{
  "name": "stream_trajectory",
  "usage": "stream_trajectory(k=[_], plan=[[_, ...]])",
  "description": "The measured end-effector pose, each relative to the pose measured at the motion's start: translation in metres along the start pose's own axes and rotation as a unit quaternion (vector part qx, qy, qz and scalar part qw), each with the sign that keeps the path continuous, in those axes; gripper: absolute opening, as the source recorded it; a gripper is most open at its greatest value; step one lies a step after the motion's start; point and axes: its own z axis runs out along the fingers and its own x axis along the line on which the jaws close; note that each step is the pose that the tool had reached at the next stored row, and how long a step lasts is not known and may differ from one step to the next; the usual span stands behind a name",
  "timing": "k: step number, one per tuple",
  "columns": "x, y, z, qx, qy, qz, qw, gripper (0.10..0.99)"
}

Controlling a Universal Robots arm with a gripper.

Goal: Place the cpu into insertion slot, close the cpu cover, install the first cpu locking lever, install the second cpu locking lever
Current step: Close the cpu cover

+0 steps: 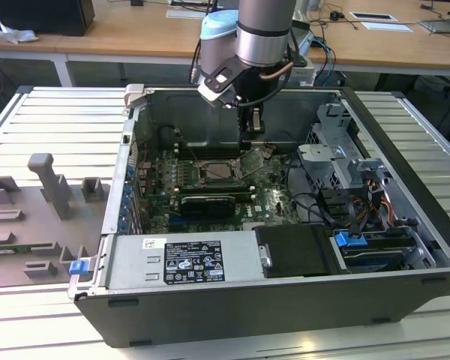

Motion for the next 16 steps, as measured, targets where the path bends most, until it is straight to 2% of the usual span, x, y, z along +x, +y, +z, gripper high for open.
stream_trajectory(k=[8, 9, 10, 11, 12, 14, 16], plan=[[-0.0001, 0.0066, 0.0000, 0.0000, 0.0000, 0.000, 1.0000, 0.106], [-0.0002, 0.0083, 0.0000, 0.0000, 0.0013, 0.000, 1.0000, 0.106], [-0.0002, 0.0090, 0.0001, -0.0001, 0.0058, -0.001, 1.0000, 0.106], [-0.0002, 0.0093, 0.0002, -0.0002, 0.0083, -0.001, 1.0000, 0.106], [-0.0001, 0.0094, 0.0005, -0.0036, 0.0091, -0.001, 1.0000, 0.106], [-0.0002, 0.0098, 0.0009, -0.0181, 0.0089, -0.002, 0.9998, 0.106], [-0.0002, 0.0110, 0.0019, -0.0195, 0.0087, -0.002, 0.9998, 0.106]])
